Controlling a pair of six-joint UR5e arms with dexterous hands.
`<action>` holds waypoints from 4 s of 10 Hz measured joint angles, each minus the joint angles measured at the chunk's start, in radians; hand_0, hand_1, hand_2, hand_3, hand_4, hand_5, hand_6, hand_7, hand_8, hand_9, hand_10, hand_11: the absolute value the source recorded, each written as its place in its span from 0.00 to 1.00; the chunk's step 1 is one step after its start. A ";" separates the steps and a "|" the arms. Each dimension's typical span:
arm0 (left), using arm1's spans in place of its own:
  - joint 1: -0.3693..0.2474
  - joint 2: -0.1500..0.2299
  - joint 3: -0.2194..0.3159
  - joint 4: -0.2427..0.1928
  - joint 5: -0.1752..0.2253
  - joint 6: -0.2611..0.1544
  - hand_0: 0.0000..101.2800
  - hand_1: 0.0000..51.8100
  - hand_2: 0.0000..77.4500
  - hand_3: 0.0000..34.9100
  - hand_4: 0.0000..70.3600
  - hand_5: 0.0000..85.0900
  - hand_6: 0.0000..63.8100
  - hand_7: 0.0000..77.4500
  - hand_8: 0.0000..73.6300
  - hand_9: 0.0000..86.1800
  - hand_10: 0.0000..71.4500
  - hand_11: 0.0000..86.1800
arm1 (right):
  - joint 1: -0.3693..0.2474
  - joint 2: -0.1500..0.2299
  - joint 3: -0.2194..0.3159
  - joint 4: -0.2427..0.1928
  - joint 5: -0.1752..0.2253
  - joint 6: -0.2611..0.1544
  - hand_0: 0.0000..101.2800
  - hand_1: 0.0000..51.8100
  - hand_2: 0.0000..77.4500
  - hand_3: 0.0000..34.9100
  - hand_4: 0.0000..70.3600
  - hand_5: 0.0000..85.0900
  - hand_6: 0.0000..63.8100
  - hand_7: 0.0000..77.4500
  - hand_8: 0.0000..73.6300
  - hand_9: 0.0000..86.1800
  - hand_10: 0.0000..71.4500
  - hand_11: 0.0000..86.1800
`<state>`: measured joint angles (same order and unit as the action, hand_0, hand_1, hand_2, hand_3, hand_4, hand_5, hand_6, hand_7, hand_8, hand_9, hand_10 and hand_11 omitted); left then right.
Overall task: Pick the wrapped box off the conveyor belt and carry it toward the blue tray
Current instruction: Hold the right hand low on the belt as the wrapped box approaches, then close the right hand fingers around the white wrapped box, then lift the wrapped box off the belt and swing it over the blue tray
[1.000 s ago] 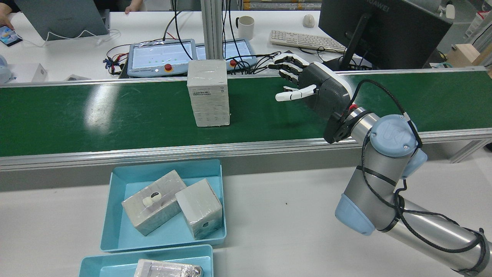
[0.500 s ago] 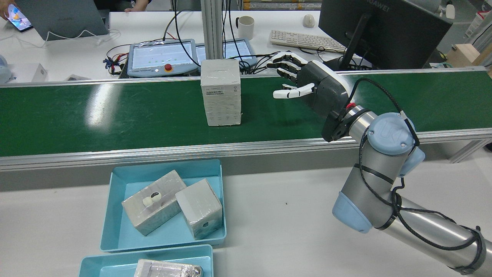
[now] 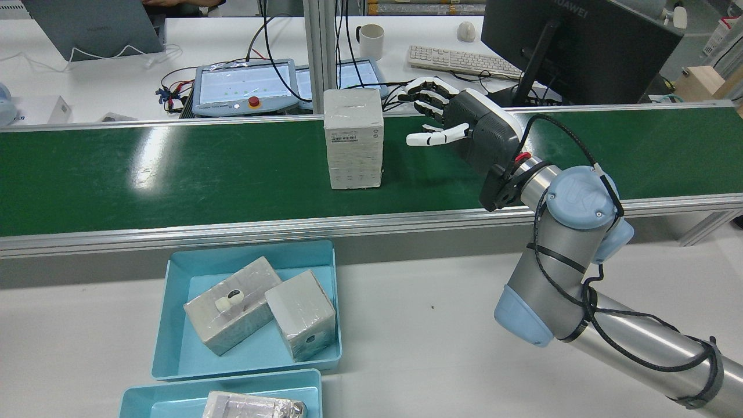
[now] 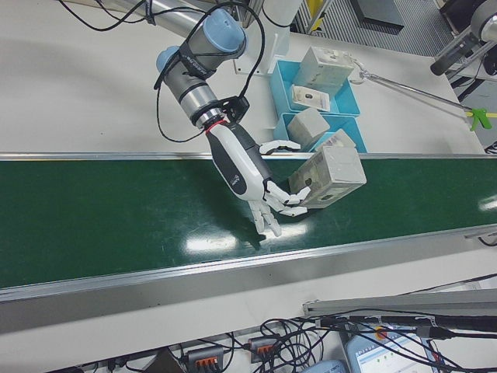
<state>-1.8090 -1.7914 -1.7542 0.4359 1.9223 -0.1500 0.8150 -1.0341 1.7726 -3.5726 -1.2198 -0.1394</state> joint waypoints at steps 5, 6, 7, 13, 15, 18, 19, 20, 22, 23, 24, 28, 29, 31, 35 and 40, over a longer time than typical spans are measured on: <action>0.000 0.000 0.000 0.000 0.000 0.000 0.00 0.00 0.01 0.00 0.00 0.01 0.01 0.00 0.00 0.00 0.00 0.00 | -0.006 0.003 -0.004 0.000 0.000 -0.002 0.49 0.35 0.27 0.83 0.18 0.48 0.04 0.34 0.00 0.07 0.00 0.02; 0.000 0.000 0.000 0.000 0.000 0.000 0.00 0.00 0.01 0.00 0.00 0.01 0.00 0.01 0.00 0.00 0.01 0.00 | -0.008 0.003 -0.004 0.000 0.000 -0.005 0.49 0.35 0.27 0.83 0.18 0.48 0.04 0.34 0.00 0.07 0.00 0.02; 0.000 0.000 0.000 0.000 0.000 0.000 0.00 0.00 0.01 0.00 0.00 0.01 0.01 0.00 0.00 0.00 0.01 0.00 | -0.009 0.004 -0.004 0.000 0.000 -0.006 0.49 0.35 0.28 0.81 0.13 0.48 0.04 0.34 0.00 0.07 0.00 0.02; 0.000 0.000 0.000 0.000 0.000 0.000 0.00 0.00 0.01 0.00 0.00 0.01 0.01 0.00 0.00 0.00 0.00 0.00 | -0.010 0.009 -0.007 0.000 0.000 -0.008 0.49 0.35 0.28 0.85 0.15 0.48 0.04 0.34 0.00 0.07 0.00 0.02; 0.000 0.000 0.000 0.000 0.000 0.000 0.00 0.00 0.01 0.00 0.00 0.01 0.01 0.00 0.00 0.00 0.01 0.00 | -0.010 0.010 -0.007 0.000 0.000 -0.007 0.49 0.35 0.30 0.84 0.15 0.48 0.05 0.37 0.00 0.07 0.00 0.02; 0.000 0.000 0.000 0.000 0.000 0.000 0.00 0.00 0.01 0.00 0.00 0.01 0.01 0.01 0.00 0.00 0.01 0.00 | -0.009 0.023 -0.006 0.002 0.001 -0.008 0.51 0.35 0.36 0.76 0.19 0.51 0.10 0.43 0.02 0.11 0.00 0.02; 0.000 0.000 0.000 0.000 0.000 0.000 0.00 0.00 0.01 0.00 0.00 0.01 0.01 0.01 0.00 0.00 0.01 0.00 | -0.008 0.028 -0.004 0.001 0.001 -0.008 0.53 0.32 0.37 0.68 0.25 0.54 0.21 0.51 0.08 0.16 0.05 0.02; 0.000 0.000 0.000 0.000 0.000 0.000 0.00 0.00 0.01 0.00 0.00 0.01 0.01 0.00 0.00 0.00 0.00 0.00 | -0.008 0.033 -0.002 -0.001 0.001 -0.008 0.54 0.26 0.38 0.50 0.33 0.63 0.33 0.60 0.32 0.31 0.13 0.18; 0.000 0.000 0.000 0.000 0.000 0.000 0.00 0.00 0.01 0.00 0.00 0.01 0.01 0.01 0.00 0.00 0.01 0.00 | -0.006 0.044 0.011 -0.015 -0.002 -0.010 0.54 0.22 0.38 0.41 0.36 0.65 0.37 0.63 0.43 0.40 0.14 0.28; 0.000 0.000 0.000 0.000 0.000 0.000 0.00 0.00 0.01 0.00 0.00 0.01 0.01 0.01 0.00 0.00 0.01 0.00 | 0.000 0.048 0.039 -0.021 -0.005 -0.013 0.51 0.22 0.38 0.31 0.40 0.73 0.44 0.70 0.51 0.46 0.24 0.39; 0.000 0.000 0.000 0.000 0.000 0.000 0.00 0.00 0.01 0.00 0.00 0.01 0.01 0.00 0.00 0.00 0.00 0.00 | 0.006 0.054 0.084 -0.026 -0.009 -0.024 0.51 0.22 0.38 0.31 0.40 0.73 0.44 0.70 0.51 0.46 0.24 0.39; 0.000 0.000 0.000 0.000 0.000 0.000 0.00 0.00 0.01 0.00 0.00 0.01 0.01 0.00 0.00 0.00 0.01 0.00 | -0.051 0.150 0.160 -0.064 -0.008 -0.103 0.53 0.01 0.44 0.10 0.55 0.88 0.51 0.90 0.65 0.61 0.54 0.59; 0.000 0.000 0.000 0.000 0.000 0.000 0.00 0.00 0.01 0.00 0.00 0.01 0.01 0.00 0.00 0.00 0.01 0.00 | -0.091 0.170 0.160 -0.068 0.004 -0.136 0.53 0.01 0.39 0.09 0.51 0.88 0.51 0.89 0.65 0.61 0.55 0.60; 0.000 0.000 0.000 0.000 0.000 0.000 0.00 0.00 0.01 0.00 0.00 0.01 0.01 0.00 0.00 0.00 0.01 0.00 | -0.185 0.195 0.159 -0.069 0.054 -0.209 0.53 0.01 0.27 0.09 0.52 0.85 0.56 0.89 0.66 0.65 0.56 0.63; 0.000 0.000 0.000 0.000 0.000 0.000 0.00 0.00 0.01 0.00 0.00 0.01 0.01 0.00 0.00 0.00 0.01 0.00 | -0.317 0.255 0.087 -0.041 0.089 -0.335 0.53 0.01 0.00 0.06 0.53 0.57 0.63 0.88 0.66 0.75 0.56 0.72; 0.000 0.000 0.000 0.000 0.000 0.000 0.00 0.00 0.01 0.00 0.00 0.01 0.01 0.00 0.00 0.00 0.01 0.00 | -0.334 0.272 0.041 -0.022 0.047 -0.344 0.62 0.01 0.00 0.46 0.29 0.42 0.30 0.50 0.46 0.62 0.00 0.35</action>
<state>-1.8090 -1.7914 -1.7541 0.4360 1.9222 -0.1500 0.4807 -0.7623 1.8141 -3.5947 -1.1727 -0.4837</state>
